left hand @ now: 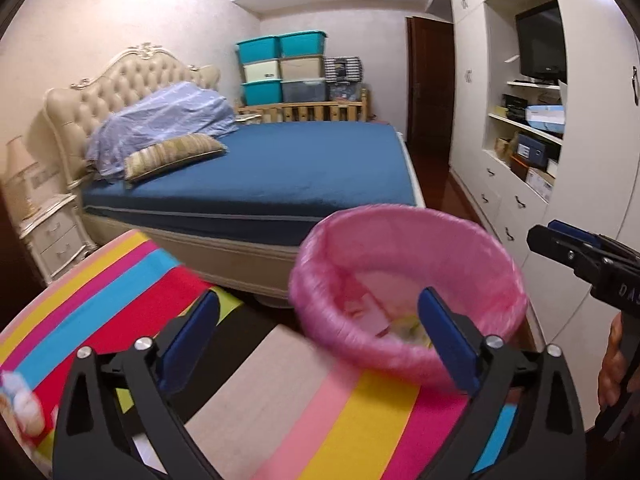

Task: Collect trash
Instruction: 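Return both tools to the table toward the tan box and tissue box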

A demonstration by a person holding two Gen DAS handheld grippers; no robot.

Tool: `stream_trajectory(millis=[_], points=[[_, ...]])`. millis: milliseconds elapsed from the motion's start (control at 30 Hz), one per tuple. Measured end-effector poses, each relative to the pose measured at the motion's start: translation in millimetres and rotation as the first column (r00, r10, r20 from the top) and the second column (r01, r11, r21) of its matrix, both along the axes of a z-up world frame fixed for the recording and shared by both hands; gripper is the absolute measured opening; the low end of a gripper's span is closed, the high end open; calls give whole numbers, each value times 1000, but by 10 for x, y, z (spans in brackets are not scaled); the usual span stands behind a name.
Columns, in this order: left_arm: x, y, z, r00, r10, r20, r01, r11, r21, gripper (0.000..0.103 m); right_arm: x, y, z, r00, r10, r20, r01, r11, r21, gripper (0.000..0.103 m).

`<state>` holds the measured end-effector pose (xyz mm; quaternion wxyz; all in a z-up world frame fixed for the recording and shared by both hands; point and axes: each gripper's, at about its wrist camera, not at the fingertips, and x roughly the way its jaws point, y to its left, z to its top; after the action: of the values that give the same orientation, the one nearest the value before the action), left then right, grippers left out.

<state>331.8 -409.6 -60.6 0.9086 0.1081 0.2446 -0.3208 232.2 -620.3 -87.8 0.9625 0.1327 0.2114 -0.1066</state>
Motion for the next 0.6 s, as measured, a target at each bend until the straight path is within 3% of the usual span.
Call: stream_trajectory(millis=[267,467,600], points=[[-400,748,-73,998,57,8,-58,998,33,98,89,666,-91,994,93,-56,-92,995,29,72],[-697,1495,-38,988,155,4,-155,988,24,98,176,1208,-98,979,186,-84,-182,982,55,76],[-901,2065,22,966,256,31,-256,966,17,98,253,1575,-86,961,256,-102,-252,967,46,76]])
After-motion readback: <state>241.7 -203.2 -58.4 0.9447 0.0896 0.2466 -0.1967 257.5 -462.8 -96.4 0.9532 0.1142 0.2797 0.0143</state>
